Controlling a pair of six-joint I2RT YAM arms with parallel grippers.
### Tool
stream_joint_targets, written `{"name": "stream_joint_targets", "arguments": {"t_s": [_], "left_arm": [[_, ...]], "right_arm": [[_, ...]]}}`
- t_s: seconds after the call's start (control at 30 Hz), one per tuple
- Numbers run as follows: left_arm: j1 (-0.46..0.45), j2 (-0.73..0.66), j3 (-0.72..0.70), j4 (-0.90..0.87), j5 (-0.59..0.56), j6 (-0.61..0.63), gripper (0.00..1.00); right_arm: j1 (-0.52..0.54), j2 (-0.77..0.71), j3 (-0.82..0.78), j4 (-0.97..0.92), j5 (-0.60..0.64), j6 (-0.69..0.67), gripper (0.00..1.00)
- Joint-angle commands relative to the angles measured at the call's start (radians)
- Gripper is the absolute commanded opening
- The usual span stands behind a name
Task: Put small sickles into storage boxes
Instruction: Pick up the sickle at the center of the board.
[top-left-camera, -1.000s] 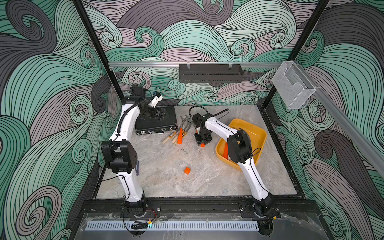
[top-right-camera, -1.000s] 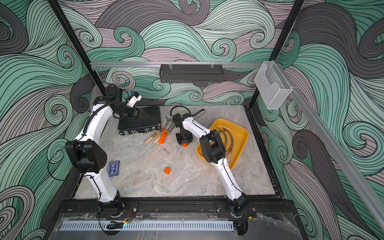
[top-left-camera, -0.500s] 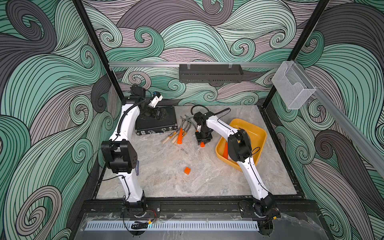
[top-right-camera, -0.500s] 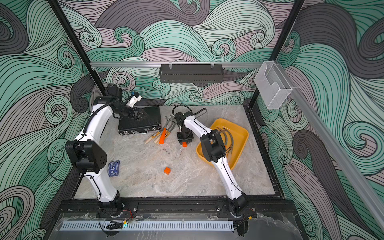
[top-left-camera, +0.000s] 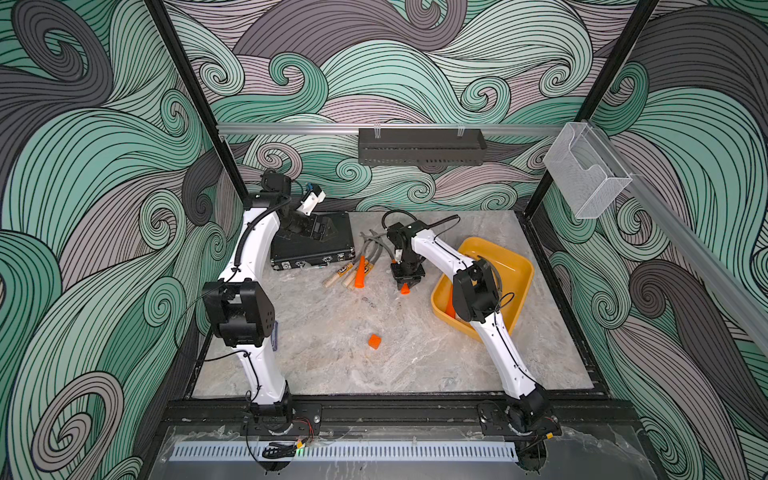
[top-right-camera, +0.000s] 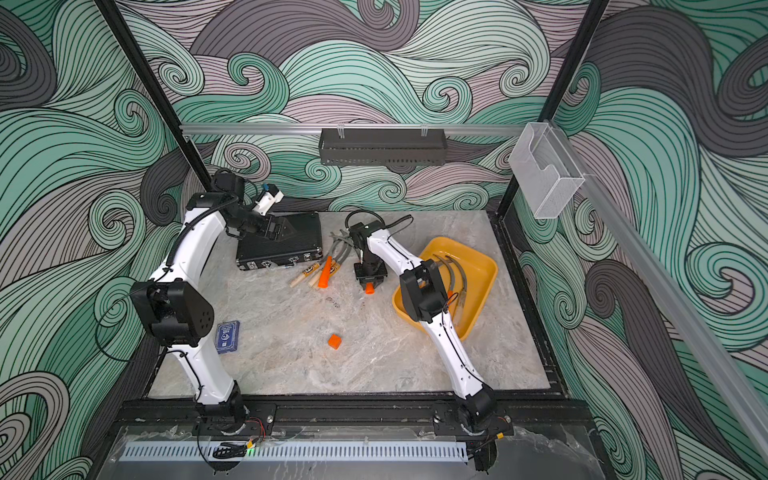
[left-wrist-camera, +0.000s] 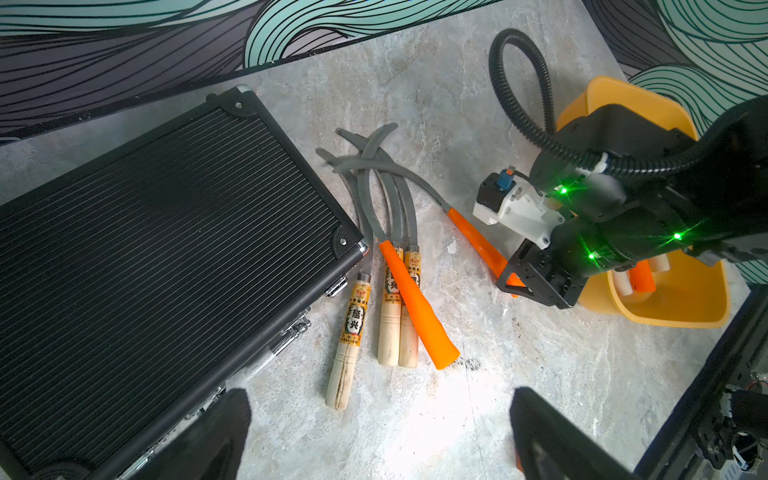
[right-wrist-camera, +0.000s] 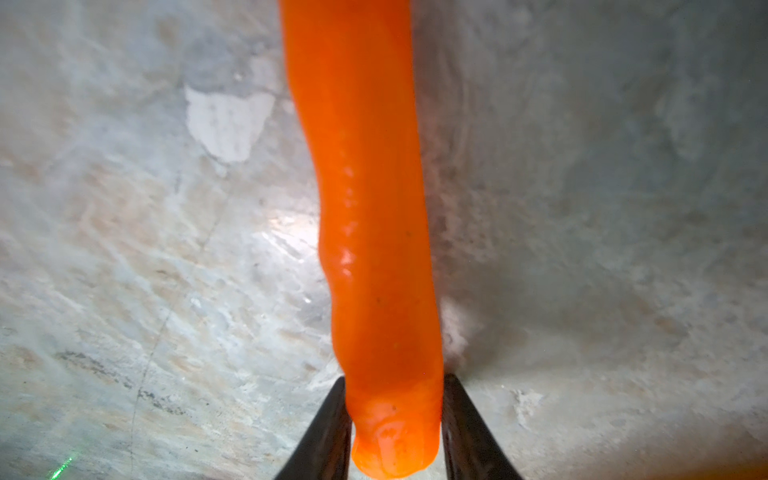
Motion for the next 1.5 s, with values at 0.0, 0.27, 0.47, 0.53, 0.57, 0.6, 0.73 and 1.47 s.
{"name": "stream_joint_targets", "arguments": {"t_s": [0.0, 0.27, 0.47, 0.53, 0.57, 0.6, 0.73, 1.47], "left_arm": [[0.0, -0.014, 0.03, -0.019, 0.03, 0.003, 0.98], [0.0, -0.016, 0.03, -0.016, 0.031, 0.004, 0.98], [0.0, -0.015, 0.03, -0.014, 0.033, 0.003, 0.98], [0.0, -0.015, 0.03, -0.013, 0.033, 0.001, 0.98], [-0.001, -0.016, 0.029, -0.01, 0.033, 0.001, 0.98], [0.0, -0.016, 0.029, -0.009, 0.033, 0.001, 0.98], [0.0, -0.017, 0.029, -0.006, 0.031, -0.002, 0.98], [0.0, -0.024, 0.032, 0.0, 0.024, -0.005, 0.98]], "right_arm": [[0.001, 0.129, -0.047, -0.028, 0.02, 0.0, 0.34], [-0.004, 0.129, -0.046, -0.035, 0.004, 0.003, 0.15], [-0.011, 0.101, -0.05, -0.03, -0.023, -0.011, 0.06], [-0.017, 0.08, -0.047, -0.02, -0.052, -0.011, 0.04], [-0.021, 0.067, -0.046, -0.015, -0.066, -0.009, 0.03], [-0.024, 0.058, -0.046, -0.009, -0.078, -0.007, 0.02], [-0.038, 0.019, -0.038, 0.014, -0.154, 0.009, 0.01], [-0.078, -0.097, -0.102, 0.046, -0.33, 0.006, 0.0]]}}
